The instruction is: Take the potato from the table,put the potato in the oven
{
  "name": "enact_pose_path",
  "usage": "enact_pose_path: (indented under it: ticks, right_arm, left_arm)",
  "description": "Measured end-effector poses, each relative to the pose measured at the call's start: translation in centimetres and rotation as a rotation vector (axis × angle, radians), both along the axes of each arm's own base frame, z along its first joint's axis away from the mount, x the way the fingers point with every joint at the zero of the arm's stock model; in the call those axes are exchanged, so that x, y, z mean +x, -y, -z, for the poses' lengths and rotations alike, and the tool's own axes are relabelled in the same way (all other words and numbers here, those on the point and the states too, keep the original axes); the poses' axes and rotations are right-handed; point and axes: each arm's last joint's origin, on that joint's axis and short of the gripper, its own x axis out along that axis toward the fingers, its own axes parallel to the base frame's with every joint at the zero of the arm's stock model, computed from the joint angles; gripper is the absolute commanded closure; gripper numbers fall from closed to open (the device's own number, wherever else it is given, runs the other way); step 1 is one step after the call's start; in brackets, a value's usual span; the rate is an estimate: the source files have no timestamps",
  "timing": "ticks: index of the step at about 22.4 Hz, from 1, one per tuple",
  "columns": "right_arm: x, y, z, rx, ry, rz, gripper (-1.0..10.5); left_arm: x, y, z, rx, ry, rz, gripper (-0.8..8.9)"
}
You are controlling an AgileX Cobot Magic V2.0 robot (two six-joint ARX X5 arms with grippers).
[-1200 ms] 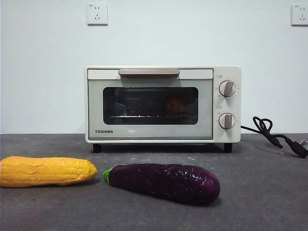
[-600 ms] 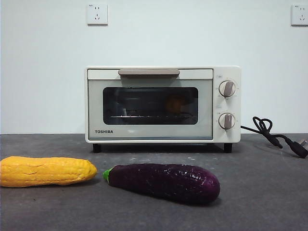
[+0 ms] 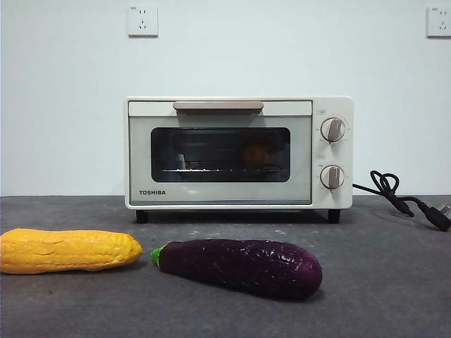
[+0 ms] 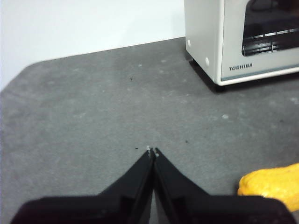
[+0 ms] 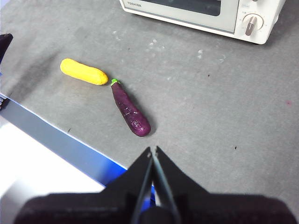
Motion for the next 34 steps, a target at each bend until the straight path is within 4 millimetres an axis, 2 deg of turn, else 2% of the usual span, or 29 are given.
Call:
enact_pose_path:
  ticks: [16,18,20,22,25,28,34]
  right_arm:
    - [0.1,0.1,-0.1,-0.015,0.023,0.012,9.5]
    - [0.3,0.6,-0.7,-0.012,0.146,0.097,9.5]
    - [0.6,1.2,-1.5,0.076,0.316,0.141,9.5]
    - [0.8,1.8,-1.3,0.154,0.462,0.158,9.5]
    - [2.2,2.6,1.8,0.133,0.588,0.258,9.5]
    - [3.0,2.8,4.8,0.130,0.638,0.286,9.5]
    - [3.5,2.9,11.4,0.138,0.695,0.293,9.5]
  left_arm:
    - [0.0,0.0,0.0,-0.036,-0.002,-0.012,8.17]
    - [0.0,0.0,0.0,-0.036,-0.002,-0.012,8.17]
    - [0.0,0.0,0.0,-0.036,-0.002,-0.012,8.17]
    - [0.0,0.0,0.0,-0.036,-0.002,-0.012,8.17]
    - [0.0,0.0,0.0,-0.036,-0.002,-0.012,8.17]
    - [0.0,0.0,0.0,-0.036,-0.002,-0.012,8.17]
    - [0.0,0.0,0.0,-0.036,-0.002,-0.012,8.17]
